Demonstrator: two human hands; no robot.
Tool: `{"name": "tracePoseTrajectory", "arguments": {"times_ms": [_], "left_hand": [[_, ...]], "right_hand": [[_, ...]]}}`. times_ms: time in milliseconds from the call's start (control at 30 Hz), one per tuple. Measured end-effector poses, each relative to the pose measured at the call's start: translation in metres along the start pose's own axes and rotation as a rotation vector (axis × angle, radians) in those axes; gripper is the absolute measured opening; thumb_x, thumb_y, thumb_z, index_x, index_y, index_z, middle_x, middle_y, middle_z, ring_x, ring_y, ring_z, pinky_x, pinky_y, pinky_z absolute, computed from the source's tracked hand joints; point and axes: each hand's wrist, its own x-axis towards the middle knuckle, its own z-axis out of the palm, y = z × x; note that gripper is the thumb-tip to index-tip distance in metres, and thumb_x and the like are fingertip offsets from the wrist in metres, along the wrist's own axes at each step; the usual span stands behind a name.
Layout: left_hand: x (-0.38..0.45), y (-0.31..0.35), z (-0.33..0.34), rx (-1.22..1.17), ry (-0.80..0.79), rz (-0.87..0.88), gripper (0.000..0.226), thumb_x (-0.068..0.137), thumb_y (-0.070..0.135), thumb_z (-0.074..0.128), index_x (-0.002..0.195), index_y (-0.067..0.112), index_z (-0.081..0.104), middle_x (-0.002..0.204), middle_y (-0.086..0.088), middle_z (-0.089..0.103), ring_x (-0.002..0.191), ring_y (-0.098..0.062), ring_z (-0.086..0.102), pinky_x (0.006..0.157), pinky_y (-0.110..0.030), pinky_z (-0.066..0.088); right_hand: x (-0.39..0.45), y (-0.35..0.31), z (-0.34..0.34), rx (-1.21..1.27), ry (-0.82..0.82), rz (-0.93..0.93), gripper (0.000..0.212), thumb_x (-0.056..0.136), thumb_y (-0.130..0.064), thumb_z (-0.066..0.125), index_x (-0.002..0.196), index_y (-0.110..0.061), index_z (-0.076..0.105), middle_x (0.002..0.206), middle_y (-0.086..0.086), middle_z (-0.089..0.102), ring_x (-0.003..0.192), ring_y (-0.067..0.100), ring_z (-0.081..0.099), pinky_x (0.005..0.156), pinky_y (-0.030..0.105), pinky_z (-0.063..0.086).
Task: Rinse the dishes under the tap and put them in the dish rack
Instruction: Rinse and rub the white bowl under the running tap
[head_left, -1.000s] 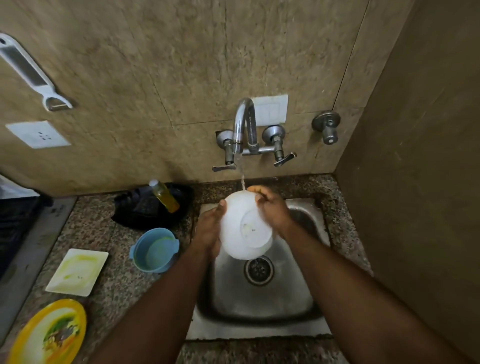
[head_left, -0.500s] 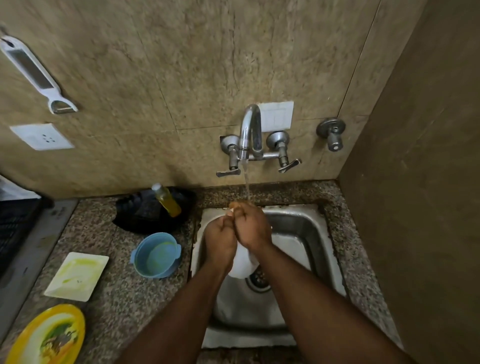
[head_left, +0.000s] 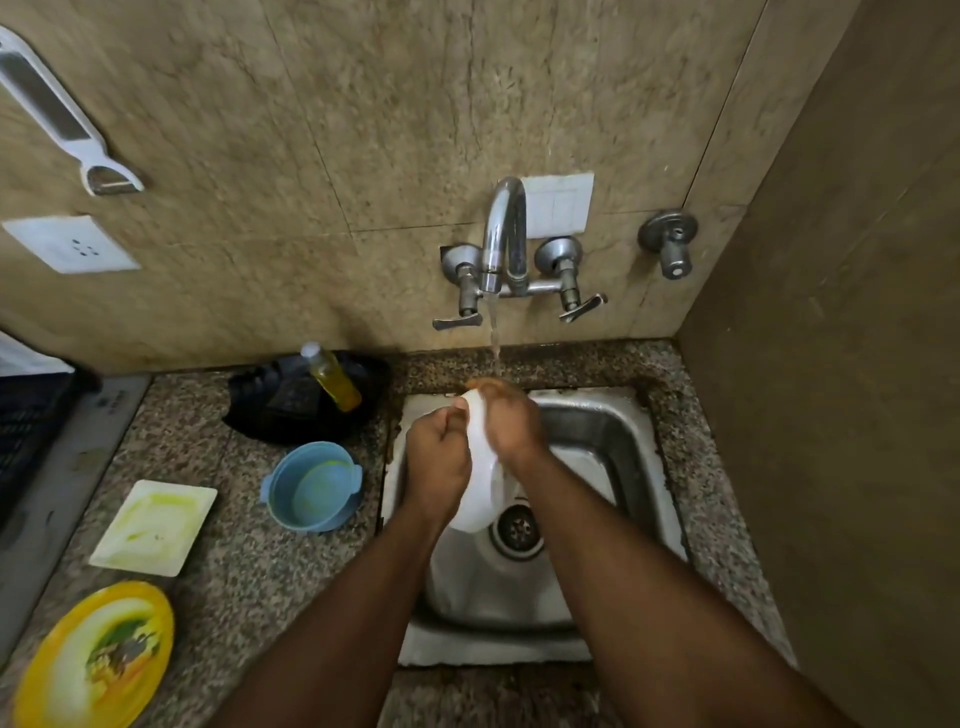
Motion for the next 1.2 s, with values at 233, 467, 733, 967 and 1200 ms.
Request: {"name": "tracePoseTrajectory", "arguments": {"times_ms": [233, 467, 733, 967, 1200], "left_hand": [[-0.011, -0.009, -0.009, -0.288, 0.066, -0.15, 0.026, 0.104, 0.029, 0.058, 0.091, 0.018, 0.078, 0.09, -0.002, 0.078, 0.091, -0.027, 0.071, 0.082, -0.042, 0.058], [0.014, 0.005, -0.036, -0.227, -0.278, -0.468, 0.015, 0.089, 0.024, 0.063, 0.098, 0.02, 0.074, 0.091, -0.003, 0.077, 0.083, -0.024, 0.069, 0.066, -0.031, 0.048], [0.044, 0.035, -0.013, 0.019, -0.324, -0.329, 0.032, 0.074, 0.028, 0.081, 0.094, 0.003, 0.078, 0.091, -0.016, 0.079, 0.085, -0.037, 0.076, 0.079, -0.052, 0.061], [0.015, 0.022, 0.006, -0.167, -0.055, -0.261, 0.015, 0.09, 0.016, 0.073, 0.077, 0.009, 0.077, 0.074, -0.003, 0.076, 0.071, -0.024, 0.071, 0.063, -0.03, 0.054], [0.004, -0.007, -0.004, -0.562, -0.039, -0.408, 0.052, 0.073, 0.02, 0.081, 0.117, -0.005, 0.07, 0.119, -0.028, 0.071, 0.112, -0.052, 0.066, 0.1, -0.067, 0.051]], "right_hand": [[0.032, 0.028, -0.017, 0.367, -0.084, 0.445, 0.06, 0.074, -0.067, 0.061, 0.101, -0.016, 0.074, 0.094, 0.008, 0.078, 0.094, 0.034, 0.071, 0.093, 0.049, 0.056], [0.022, -0.003, -0.039, -0.196, -0.027, -0.015, 0.052, 0.09, -0.063, 0.056, 0.073, -0.016, 0.069, 0.077, 0.001, 0.07, 0.075, 0.025, 0.067, 0.066, 0.03, 0.047], [0.033, -0.012, -0.036, -0.189, -0.03, -0.247, 0.04, 0.101, -0.04, 0.056, 0.082, -0.012, 0.075, 0.066, -0.003, 0.062, 0.061, 0.016, 0.059, 0.062, 0.026, 0.042], [0.024, 0.015, -0.022, 0.075, 0.083, 0.123, 0.044, 0.093, -0.061, 0.056, 0.098, -0.02, 0.072, 0.086, -0.005, 0.069, 0.082, 0.016, 0.064, 0.077, 0.03, 0.05], [0.026, 0.033, -0.012, 0.182, -0.032, 0.171, 0.081, 0.061, -0.088, 0.063, 0.111, -0.025, 0.071, 0.102, -0.008, 0.075, 0.092, 0.016, 0.069, 0.09, 0.037, 0.055]]}}
